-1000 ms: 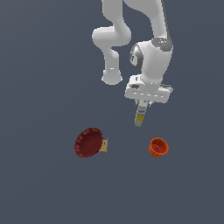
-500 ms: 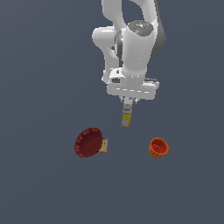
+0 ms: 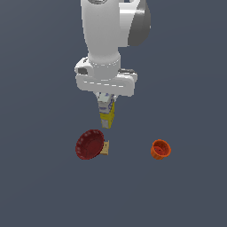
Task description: Pick up a designated object from a clutter of objects.
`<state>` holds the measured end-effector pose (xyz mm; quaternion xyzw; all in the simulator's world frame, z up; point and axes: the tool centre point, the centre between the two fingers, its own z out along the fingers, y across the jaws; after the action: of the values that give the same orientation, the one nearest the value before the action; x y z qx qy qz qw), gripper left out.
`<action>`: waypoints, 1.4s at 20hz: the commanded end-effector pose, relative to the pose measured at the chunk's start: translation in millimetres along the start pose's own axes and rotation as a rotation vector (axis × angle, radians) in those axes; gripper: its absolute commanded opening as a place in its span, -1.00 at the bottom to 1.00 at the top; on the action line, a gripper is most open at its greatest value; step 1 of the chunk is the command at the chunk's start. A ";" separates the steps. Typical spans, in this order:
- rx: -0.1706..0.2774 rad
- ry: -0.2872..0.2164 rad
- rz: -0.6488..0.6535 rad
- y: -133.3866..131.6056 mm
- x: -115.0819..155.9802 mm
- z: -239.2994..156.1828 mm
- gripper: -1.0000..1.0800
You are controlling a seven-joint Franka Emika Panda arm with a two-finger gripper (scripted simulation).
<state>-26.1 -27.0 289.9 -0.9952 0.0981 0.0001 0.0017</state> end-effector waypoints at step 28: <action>-0.004 0.000 -0.002 177.0 123.9 -125.2 -1.00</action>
<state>57.8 -219.5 410.4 -0.9952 0.0976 0.0002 -0.0004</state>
